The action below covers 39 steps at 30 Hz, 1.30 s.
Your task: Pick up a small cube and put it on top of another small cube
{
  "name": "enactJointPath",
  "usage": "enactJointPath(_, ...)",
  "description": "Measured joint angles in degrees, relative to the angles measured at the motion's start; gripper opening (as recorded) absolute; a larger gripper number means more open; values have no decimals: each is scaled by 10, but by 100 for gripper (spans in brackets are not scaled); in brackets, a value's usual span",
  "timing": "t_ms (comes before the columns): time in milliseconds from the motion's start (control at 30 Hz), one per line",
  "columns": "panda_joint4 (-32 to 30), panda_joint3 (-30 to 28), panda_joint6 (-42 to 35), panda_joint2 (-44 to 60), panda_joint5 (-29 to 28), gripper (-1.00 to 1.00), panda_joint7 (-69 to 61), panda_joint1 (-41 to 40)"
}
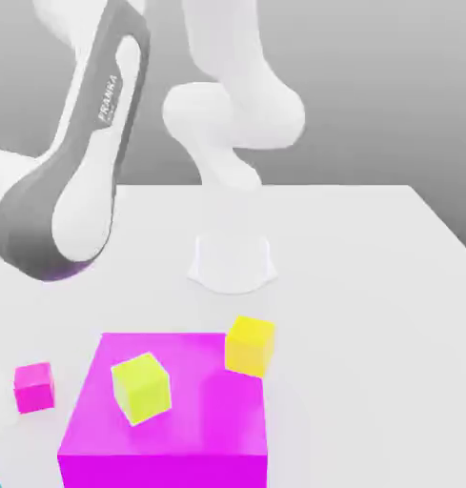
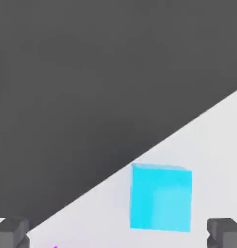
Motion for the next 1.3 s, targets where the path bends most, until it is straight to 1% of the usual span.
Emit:
enactJointPath(100, 15, 14, 40, 62, 17, 0, -11, -15)
enactJointPath(133, 19, 18, 52, 79, 21, -100, -13, -19)
enactJointPath(333, 21, 21, 58, 87, 25, -100, -16, -20)
enactJointPath(400, 16, 14, 43, 67, 19, -100, -12, -16)
enactJointPath(500, 0, 0, 3, 11, 4, -100, 0, -3)
enactJointPath(800, -121, 7, -58, -176, -46, -100, 89, 71)
enactJointPath(1067, -232, 41, -105, -340, -113, -100, 188, 120)
enactJointPath(1133, -250, 43, -76, -329, -115, -100, 194, 121)
enactJointPath(1200, -264, 42, -31, -298, -109, -100, 190, 123)
enactJointPath(1233, -268, 36, -16, -288, -107, 100, 189, 129)
enactJointPath(1300, -268, 36, -16, -288, -107, 100, 189, 127)
